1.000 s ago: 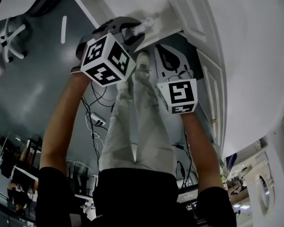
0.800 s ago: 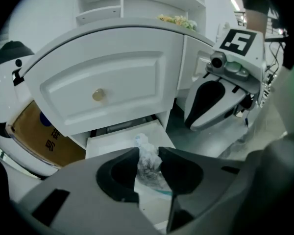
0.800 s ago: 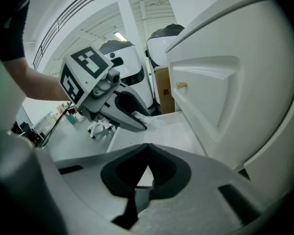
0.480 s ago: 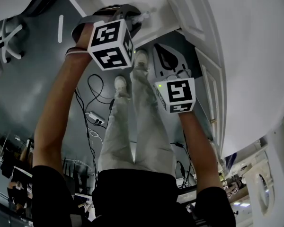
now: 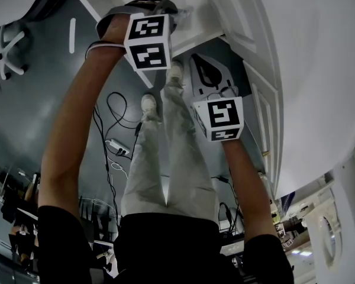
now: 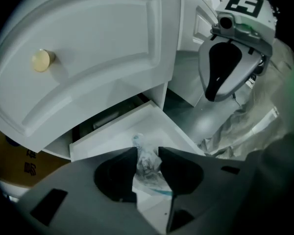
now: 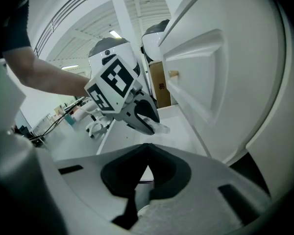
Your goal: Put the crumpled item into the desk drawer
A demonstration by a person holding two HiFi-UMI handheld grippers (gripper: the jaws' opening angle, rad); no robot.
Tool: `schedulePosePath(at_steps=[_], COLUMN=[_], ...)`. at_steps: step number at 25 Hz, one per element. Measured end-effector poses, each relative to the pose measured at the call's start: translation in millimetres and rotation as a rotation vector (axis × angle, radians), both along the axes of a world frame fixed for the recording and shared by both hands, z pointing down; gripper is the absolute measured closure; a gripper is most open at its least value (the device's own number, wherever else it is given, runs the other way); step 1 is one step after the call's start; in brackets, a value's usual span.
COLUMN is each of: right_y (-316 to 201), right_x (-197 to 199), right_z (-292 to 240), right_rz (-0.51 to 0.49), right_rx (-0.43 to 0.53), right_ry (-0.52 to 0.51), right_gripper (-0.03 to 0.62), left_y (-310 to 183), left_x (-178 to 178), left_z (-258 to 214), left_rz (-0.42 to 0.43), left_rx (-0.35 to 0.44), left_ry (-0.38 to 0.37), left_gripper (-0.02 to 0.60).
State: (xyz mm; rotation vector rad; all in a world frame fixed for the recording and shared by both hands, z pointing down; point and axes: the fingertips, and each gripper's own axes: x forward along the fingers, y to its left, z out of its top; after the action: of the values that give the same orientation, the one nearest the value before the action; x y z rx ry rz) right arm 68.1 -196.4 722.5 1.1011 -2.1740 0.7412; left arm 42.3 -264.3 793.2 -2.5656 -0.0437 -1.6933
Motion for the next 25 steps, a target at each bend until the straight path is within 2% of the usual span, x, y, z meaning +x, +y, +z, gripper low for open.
schedulePosePath(at_steps=[5, 12, 25], right_y=[0.1, -3.9, 1.6], right_x=[0.4, 5.1, 13.9], right_z=[6.9, 15.2, 32.3], right_rz=[0.001, 0.011, 0.017], right_rx=[-0.011, -0.016, -0.058], right_ry=[-0.005, -0.005, 0.006], right_gripper=[0.603, 0.602, 0.603], left_y=[1.8, 9.3, 9.6], left_x=[6.0, 5.9, 7.4], left_z=[17.9, 44.1, 76.3], left_rz=[-0.002, 0.010, -0.034], left_rx=[-0.024, -0.050, -0.081], left_ry=[0.002, -0.034, -0.046], left_gripper=[0.468, 0.465, 0.444])
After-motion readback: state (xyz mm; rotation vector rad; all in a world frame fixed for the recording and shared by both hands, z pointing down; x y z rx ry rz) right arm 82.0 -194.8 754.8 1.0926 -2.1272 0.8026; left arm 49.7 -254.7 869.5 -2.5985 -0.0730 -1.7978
